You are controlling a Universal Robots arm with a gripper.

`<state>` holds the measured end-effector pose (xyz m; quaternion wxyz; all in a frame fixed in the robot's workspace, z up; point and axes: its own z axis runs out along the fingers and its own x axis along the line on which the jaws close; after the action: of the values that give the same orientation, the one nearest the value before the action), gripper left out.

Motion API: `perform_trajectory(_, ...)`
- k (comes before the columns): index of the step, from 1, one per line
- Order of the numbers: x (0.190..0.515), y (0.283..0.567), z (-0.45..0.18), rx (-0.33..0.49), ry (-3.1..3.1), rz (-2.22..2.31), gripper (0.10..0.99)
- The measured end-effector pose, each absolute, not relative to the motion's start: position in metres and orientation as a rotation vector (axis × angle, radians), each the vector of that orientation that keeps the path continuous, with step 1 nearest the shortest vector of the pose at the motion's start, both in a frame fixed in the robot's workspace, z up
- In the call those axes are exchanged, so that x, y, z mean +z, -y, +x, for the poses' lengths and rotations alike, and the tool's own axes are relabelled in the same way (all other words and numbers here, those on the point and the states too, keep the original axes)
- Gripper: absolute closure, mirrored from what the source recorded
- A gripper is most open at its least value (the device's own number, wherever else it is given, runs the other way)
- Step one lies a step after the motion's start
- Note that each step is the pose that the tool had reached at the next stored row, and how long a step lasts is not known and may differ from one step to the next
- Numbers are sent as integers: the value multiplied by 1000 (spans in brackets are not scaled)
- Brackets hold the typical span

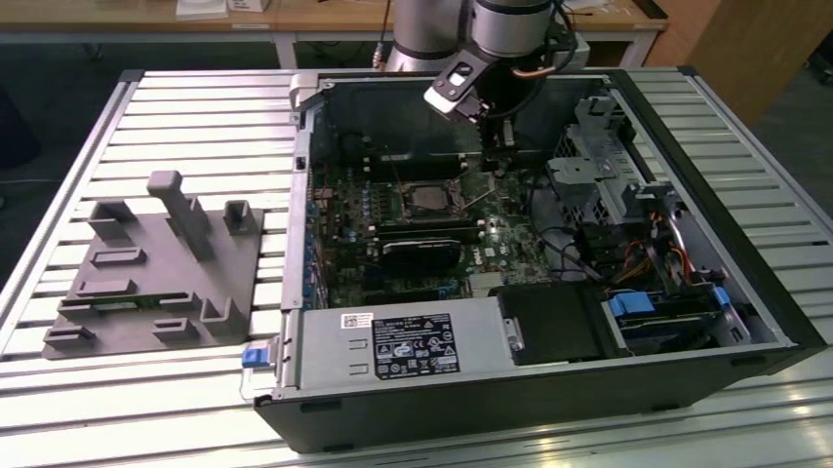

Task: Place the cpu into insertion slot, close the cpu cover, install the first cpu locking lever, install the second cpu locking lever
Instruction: 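Close the cpu cover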

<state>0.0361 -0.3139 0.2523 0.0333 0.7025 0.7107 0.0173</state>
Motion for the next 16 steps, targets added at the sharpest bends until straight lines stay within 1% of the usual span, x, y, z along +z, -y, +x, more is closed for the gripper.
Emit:
perform_trajectory(13,252,314,59,53,-2187,2161,980)
perform_trajectory(16,244,314,62,53,-2187,2161,980)
